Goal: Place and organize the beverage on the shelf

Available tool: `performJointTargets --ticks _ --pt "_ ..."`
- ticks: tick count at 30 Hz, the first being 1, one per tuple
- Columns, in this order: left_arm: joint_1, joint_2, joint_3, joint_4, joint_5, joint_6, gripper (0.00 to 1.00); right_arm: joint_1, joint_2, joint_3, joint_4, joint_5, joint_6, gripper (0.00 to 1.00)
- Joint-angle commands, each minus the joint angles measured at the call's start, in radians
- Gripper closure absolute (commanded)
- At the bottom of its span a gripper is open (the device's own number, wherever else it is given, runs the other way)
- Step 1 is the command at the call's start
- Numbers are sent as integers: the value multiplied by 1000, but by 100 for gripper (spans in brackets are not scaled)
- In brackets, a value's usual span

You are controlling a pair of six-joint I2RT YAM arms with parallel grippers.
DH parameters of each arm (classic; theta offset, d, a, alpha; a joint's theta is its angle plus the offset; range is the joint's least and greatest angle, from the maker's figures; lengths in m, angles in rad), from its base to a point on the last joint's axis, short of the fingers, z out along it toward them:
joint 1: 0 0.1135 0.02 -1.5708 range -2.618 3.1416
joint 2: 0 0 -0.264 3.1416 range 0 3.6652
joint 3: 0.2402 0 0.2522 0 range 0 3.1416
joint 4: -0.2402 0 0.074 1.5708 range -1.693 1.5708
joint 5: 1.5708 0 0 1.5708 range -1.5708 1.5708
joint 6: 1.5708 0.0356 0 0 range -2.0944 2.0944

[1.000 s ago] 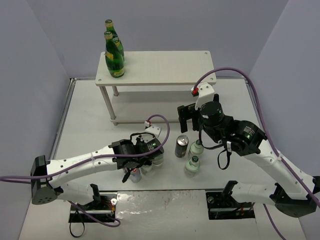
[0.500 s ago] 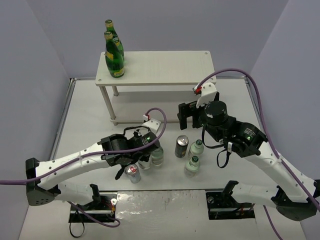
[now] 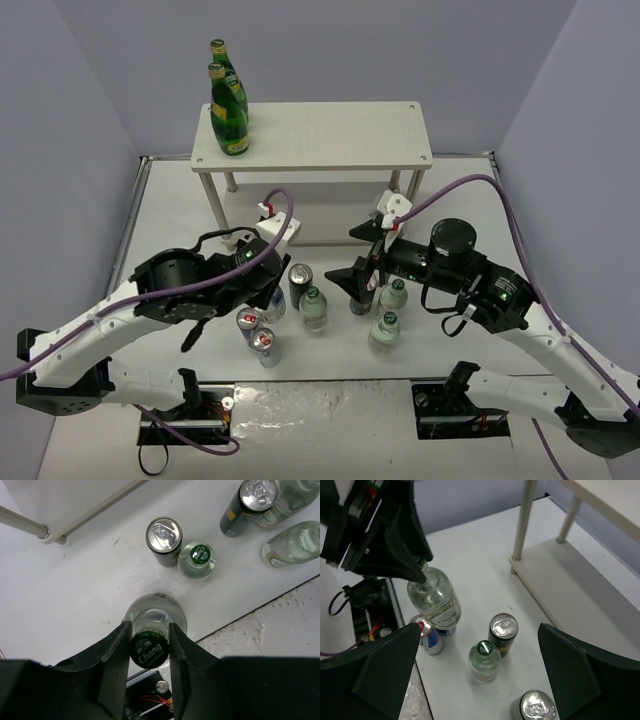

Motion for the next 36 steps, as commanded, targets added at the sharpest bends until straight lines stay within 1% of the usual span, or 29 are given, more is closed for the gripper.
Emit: performJointTargets --ticks 1,4,5,6,9,11,12,15,17,18,19,22,23,25,26,28,29,30,31,32,34,35,36 --pt "-3 -6 145 -20 28 143 98 -5 46 -9 83 -275 -59 0" --pt "-3 18 271 -22 126 244 98 -5 80 -7 100 -348 -92 0" --pt "-3 35 300 -20 149 269 98 -5 89 -5 106 -403 -98 0" --pt "-3 44 361 -20 195 313 98 -5 100 -2 117 -428 -102 0" --pt "-3 84 446 -22 276 385 98 -5 138 2 146 -494 -86 0" --pt "-3 115 517 -20 310 430 98 -5 158 -7 155 -520 -76 0" --pt "-3 126 534 -17 324 444 98 -3 161 -13 209 -526 -69 0" --pt "-3 161 590 4 355 480 98 1 154 -38 261 -562 -43 1" --pt "-3 204 659 -5 373 499 98 3 143 -61 284 -587 -30 1" --pt "-3 222 692 -14 378 507 98 3 140 -65 293 -584 -30 2" --pt "-3 263 763 -43 396 514 98 3 140 -68 292 -583 -33 2" --pt "-3 325 860 -89 419 534 98 1 141 -84 292 -557 -49 4" --pt "-3 334 899 -95 427 563 98 0 143 -87 290 -546 -55 5" --pt "-3 359 925 -111 427 571 98 3 143 -87 292 -521 -56 9" --pt "-3 364 939 -112 454 573 98 3 141 -94 300 -520 -61 12" --pt "-3 367 937 -109 454 577 98 3 124 -110 321 -508 -58 27" --pt "-3 367 933 -106 450 580 98 4 121 -119 335 -509 -58 44" --pt "-3 371 936 -108 441 583 98 3 115 -119 336 -511 -58 53" --pt "-3 376 940 -109 437 586 98 4 112 -119 338 -517 -59 66" --pt "-2 379 951 -111 404 589 98 3 106 -117 338 -512 -58 100" --pt "0 394 965 -108 372 583 98 3 97 -119 359 -466 -44 100" --pt "0 397 971 -99 320 580 97 4 82 -119 372 -442 -20 100" --pt "0 411 989 -85 280 571 91 4 72 -121 384 -407 -4 100"
